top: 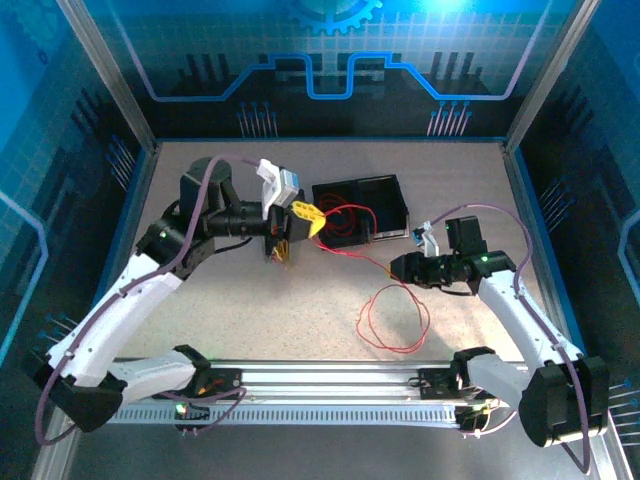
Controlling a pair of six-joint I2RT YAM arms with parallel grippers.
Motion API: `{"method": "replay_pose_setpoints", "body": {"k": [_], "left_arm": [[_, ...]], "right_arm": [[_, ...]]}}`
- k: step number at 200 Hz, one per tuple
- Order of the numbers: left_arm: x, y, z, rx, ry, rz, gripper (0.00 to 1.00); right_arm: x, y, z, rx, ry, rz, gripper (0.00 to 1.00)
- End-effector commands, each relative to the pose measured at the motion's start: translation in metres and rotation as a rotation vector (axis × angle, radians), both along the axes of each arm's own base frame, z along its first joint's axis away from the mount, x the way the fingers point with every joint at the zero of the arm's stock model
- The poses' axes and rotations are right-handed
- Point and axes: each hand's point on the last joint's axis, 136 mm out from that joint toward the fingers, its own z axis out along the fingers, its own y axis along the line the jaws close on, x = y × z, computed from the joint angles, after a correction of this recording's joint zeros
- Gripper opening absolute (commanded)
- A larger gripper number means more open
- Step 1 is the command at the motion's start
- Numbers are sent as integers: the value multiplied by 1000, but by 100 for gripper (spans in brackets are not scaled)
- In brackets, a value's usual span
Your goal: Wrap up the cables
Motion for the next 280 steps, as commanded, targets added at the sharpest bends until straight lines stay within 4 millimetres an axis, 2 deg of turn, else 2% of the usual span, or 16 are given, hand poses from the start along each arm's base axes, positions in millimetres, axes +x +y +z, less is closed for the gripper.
{"method": "replay_pose_setpoints", "body": {"k": [1,44,71,100,108,125,139,155,169,187,202,219,245,257,280], "left_arm": [[-8,2,18,-45,-67,-101,0],[4,3,14,-42,-102,-94,0],[23,0,3,-23,-116,-39,0],[37,-2,-5,-19,-132,-1,0],[40,-3,-6,-19,-136,6,0],[42,-4,-5,-23,-140,7,0],[44,-4,-3,-25,-146,18,0],[51,2,0,-20,-151,80,0],[68,17,6,-20,-131,208,0],[102,51,10,-26,-90,457,0],[130,88,12,-40,-53,675,0],[149,123,15,-88,5,826,0],[166,175,23,-165,59,1027,0],[168,185,29,-194,79,1036,0],[161,189,41,-214,101,988,0]], "right_arm": [[-18,9,11,59,64,36,43],[-33,11,13,91,136,31,42],[-43,18,14,150,204,44,41],[-50,18,10,124,255,37,39],[-52,17,6,102,275,36,35],[-55,13,-4,24,302,36,19],[-54,4,-13,-62,304,18,0],[-46,-11,-17,-173,262,-26,0],[-36,-28,-16,-271,196,-93,0],[-22,-45,-8,-339,108,-182,0],[-13,-50,0,-337,55,-225,0],[-4,-48,9,-258,0,-258,0],[3,-55,11,-236,-35,-289,0],[7,-66,8,-288,-50,-313,0],[14,-102,0,-469,-67,-417,0]]}}
